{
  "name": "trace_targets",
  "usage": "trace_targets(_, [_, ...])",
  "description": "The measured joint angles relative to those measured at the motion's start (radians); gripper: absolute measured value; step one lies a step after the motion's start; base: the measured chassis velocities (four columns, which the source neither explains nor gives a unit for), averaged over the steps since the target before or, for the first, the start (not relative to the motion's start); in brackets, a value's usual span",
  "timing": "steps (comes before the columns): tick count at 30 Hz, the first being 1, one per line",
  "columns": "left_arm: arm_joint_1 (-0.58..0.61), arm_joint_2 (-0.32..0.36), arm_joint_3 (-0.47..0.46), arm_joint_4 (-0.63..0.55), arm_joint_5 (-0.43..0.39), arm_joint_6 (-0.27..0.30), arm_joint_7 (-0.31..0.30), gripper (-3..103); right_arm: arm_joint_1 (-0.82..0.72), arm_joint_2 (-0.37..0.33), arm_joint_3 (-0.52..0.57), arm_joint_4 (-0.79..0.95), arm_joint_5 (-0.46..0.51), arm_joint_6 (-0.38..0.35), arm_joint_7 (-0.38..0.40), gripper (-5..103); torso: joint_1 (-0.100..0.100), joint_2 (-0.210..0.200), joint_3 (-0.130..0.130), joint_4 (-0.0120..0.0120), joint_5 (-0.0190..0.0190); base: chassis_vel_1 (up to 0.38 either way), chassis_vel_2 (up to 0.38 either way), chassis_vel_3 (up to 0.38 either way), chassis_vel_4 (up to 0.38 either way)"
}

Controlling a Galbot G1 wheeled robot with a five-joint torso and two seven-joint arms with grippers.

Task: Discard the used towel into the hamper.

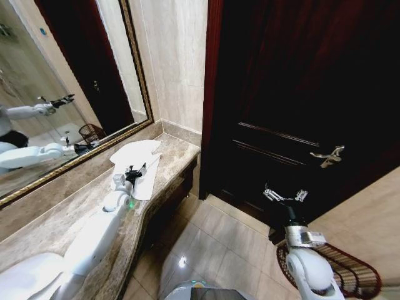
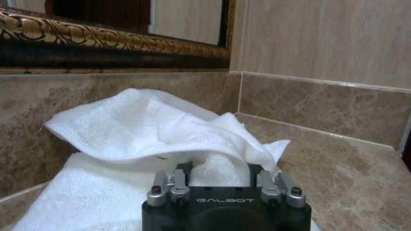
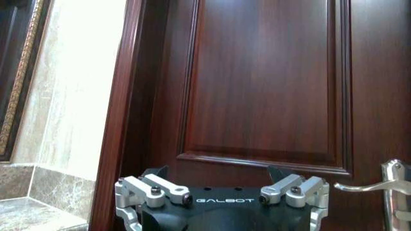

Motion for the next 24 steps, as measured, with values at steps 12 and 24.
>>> trace_targets(12, [0.023,-0.001,-0.008,-0.026,-0.006,-0.012,0.012,23,-0.005,0.011,0.0,0.007,0.001,-0.004,0.001,100,0.0,0.0,0.0,-0.0002,-0.0001,0.0,0.0,0.0,0.0])
trace_targets(24, [0.17,0.013,-0.094,-0.202,0.005,-0.057,0.024,2,-0.005,0.022,-0.008,0.025,0.065,-0.015,0.009,100,0.0,0.0,0.0,0.0,-0.0001,0.0,0.0,0.0,0.0])
